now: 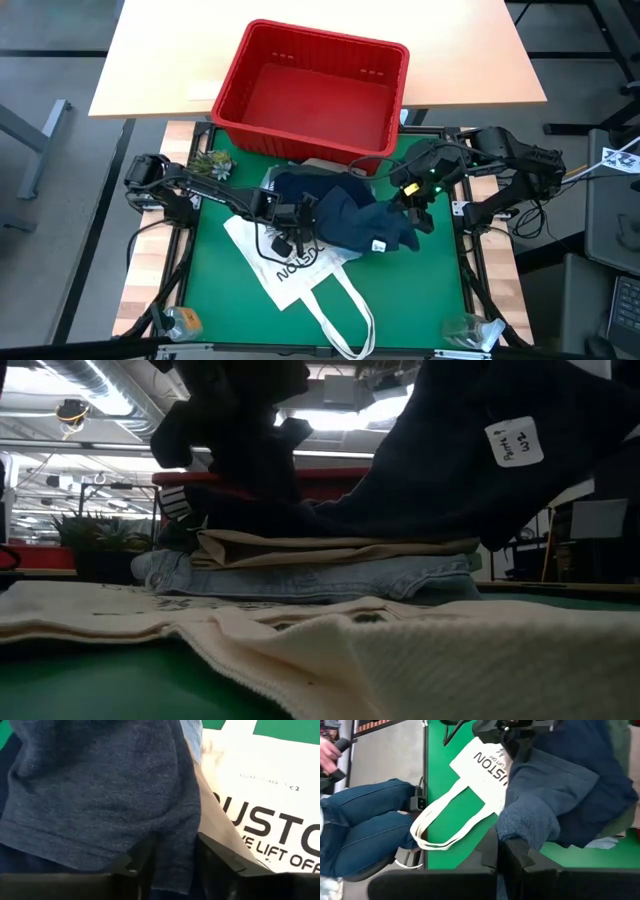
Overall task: Fold Laundry from Bin
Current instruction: Fold the gray shorts
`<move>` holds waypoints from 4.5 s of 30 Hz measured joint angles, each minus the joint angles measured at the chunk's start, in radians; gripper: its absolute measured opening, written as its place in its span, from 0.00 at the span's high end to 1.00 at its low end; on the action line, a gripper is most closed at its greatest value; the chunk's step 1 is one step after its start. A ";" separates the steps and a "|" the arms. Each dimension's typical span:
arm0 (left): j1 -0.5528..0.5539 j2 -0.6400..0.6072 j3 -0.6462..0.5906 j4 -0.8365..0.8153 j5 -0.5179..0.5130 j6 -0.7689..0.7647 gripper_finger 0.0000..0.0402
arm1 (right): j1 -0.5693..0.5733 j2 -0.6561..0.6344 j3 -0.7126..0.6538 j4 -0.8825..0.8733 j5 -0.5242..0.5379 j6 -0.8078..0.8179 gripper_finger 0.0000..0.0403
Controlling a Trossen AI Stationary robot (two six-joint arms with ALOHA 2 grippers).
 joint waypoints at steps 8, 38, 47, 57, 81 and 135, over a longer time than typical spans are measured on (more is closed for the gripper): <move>0.000 0.000 0.000 0.017 0.017 -0.065 0.90 | 0.000 0.000 0.000 -0.006 0.020 0.000 0.98; -0.002 -0.049 0.000 -0.029 0.123 -0.286 0.99 | -0.002 0.001 -0.540 -0.115 0.539 0.080 0.98; -0.002 -0.049 0.000 -0.030 0.123 -0.286 0.99 | -0.001 0.001 -0.680 -0.071 0.663 0.082 0.98; -0.002 -0.049 0.000 -0.031 0.122 -0.288 0.99 | -0.001 0.000 -0.682 -0.091 0.613 0.043 0.70; -0.002 -0.049 0.000 -0.024 0.122 -0.293 0.99 | 0.209 -0.014 -0.725 0.228 0.199 0.316 0.46; -0.003 -0.149 0.021 -0.014 0.137 -0.496 0.99 | 0.503 0.229 -0.717 0.437 0.753 0.725 0.93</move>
